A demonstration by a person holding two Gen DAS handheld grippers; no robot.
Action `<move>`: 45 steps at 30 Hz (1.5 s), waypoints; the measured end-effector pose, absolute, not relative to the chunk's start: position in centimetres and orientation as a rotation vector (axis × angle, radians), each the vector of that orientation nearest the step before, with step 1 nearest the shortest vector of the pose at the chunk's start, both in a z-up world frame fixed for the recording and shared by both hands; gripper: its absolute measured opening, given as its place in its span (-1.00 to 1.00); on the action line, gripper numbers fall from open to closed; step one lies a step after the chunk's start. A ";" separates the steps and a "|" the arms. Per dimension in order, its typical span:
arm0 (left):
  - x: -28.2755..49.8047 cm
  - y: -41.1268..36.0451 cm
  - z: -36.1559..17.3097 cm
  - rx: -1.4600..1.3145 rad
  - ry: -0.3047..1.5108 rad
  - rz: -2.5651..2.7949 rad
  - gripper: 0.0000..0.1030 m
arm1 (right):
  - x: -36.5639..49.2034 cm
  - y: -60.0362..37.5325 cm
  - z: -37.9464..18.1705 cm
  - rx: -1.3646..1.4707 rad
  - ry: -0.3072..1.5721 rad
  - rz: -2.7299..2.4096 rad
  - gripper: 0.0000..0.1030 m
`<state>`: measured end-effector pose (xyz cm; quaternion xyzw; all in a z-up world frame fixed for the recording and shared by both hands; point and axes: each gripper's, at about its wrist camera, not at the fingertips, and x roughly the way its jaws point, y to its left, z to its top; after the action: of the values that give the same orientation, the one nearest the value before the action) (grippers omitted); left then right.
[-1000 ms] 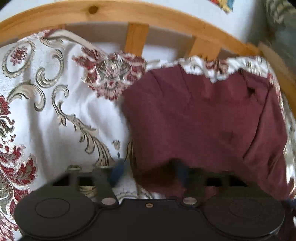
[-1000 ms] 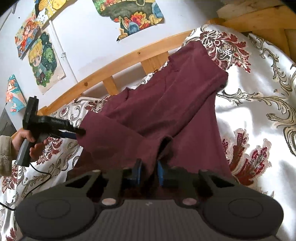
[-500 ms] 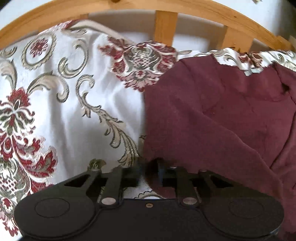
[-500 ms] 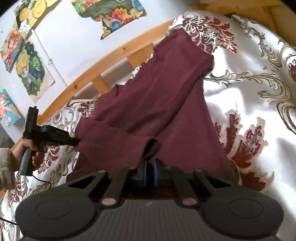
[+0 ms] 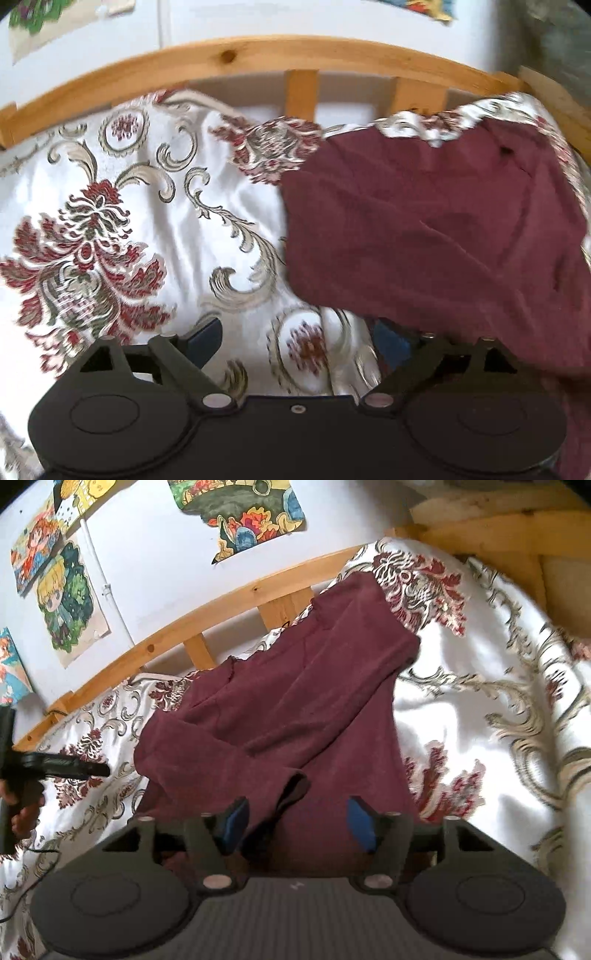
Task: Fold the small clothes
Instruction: 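Fold the side edge inward with the left tool and release, then grasp the shirt hem with the right tool and lift it toward the collar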
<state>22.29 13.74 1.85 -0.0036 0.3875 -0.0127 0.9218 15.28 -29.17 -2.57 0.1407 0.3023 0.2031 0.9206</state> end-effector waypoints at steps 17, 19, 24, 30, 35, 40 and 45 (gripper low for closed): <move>5.3 5.7 0.2 0.402 0.734 -0.491 0.98 | 5.3 -31.1 1.0 -0.175 0.701 0.365 1.00; 4.4 4.8 -0.9 0.444 0.742 -0.498 0.98 | 4.3 -30.4 0.2 -0.279 0.716 0.351 1.00; 3.7 2.1 -3.5 0.543 0.743 -0.422 0.98 | 3.8 -29.3 -1.7 -0.335 0.753 0.325 1.00; 5.3 0.5 -5.2 0.591 0.772 -0.308 0.88 | 3.8 -28.2 -2.9 -0.481 0.706 0.314 1.00; 4.8 0.9 -5.2 0.730 0.706 -0.276 0.76 | 2.6 -27.0 -4.8 -0.761 0.614 0.248 1.00; 3.8 0.8 -5.5 0.848 0.652 -0.259 0.49 | 2.7 -26.4 -6.0 -0.898 0.517 0.233 0.99; 3.5 0.5 -5.8 0.893 0.618 -0.250 0.06 | 3.2 -26.7 -6.2 -0.909 0.438 0.269 0.22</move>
<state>3.54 0.52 -5.78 0.4238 0.2934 -0.1188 0.8486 3.19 -26.65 -6.23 -0.4343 0.2091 0.1286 0.8667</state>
